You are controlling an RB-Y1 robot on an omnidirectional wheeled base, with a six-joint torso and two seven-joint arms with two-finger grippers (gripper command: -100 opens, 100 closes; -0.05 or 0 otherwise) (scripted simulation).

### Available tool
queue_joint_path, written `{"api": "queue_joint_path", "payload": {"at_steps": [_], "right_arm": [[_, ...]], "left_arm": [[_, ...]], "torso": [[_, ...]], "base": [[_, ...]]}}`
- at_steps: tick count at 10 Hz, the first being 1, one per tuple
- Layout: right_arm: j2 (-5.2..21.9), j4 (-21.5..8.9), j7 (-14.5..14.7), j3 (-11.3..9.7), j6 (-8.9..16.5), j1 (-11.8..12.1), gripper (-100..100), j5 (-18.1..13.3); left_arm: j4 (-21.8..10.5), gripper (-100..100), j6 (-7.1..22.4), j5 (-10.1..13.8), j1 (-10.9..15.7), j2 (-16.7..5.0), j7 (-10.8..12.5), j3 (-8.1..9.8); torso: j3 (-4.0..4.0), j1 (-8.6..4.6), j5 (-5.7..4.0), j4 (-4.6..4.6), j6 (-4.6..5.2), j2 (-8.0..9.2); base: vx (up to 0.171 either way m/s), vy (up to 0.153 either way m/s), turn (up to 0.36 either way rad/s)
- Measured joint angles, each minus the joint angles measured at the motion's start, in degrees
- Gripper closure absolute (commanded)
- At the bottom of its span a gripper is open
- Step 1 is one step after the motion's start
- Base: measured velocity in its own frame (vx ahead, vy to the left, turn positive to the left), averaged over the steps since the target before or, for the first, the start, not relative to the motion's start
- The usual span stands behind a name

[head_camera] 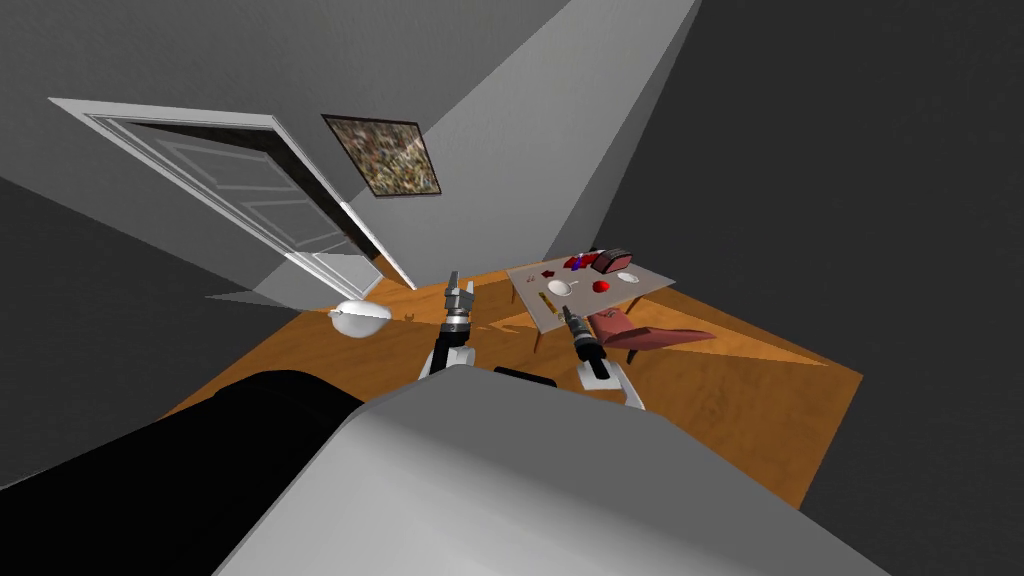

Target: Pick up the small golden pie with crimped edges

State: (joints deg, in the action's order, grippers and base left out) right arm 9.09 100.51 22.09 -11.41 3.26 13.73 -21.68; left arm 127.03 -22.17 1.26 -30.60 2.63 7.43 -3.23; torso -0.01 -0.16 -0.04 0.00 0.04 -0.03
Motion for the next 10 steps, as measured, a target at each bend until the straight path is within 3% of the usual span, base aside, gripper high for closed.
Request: {"api": "queue_joint_path", "payload": {"at_steps": [10], "right_arm": [[0.08,-16.75,10.76,-6.46,10.09,-8.34,-100,-10.68]], "left_arm": [[0.0,0,0.0,0.0,0.0,0.0,0.0,0.0]], "torso": [[-0.04,0.01,0.01,-0.02,0.01,-0.08]], "base": [[0.01,-0.037,0.1]]}}
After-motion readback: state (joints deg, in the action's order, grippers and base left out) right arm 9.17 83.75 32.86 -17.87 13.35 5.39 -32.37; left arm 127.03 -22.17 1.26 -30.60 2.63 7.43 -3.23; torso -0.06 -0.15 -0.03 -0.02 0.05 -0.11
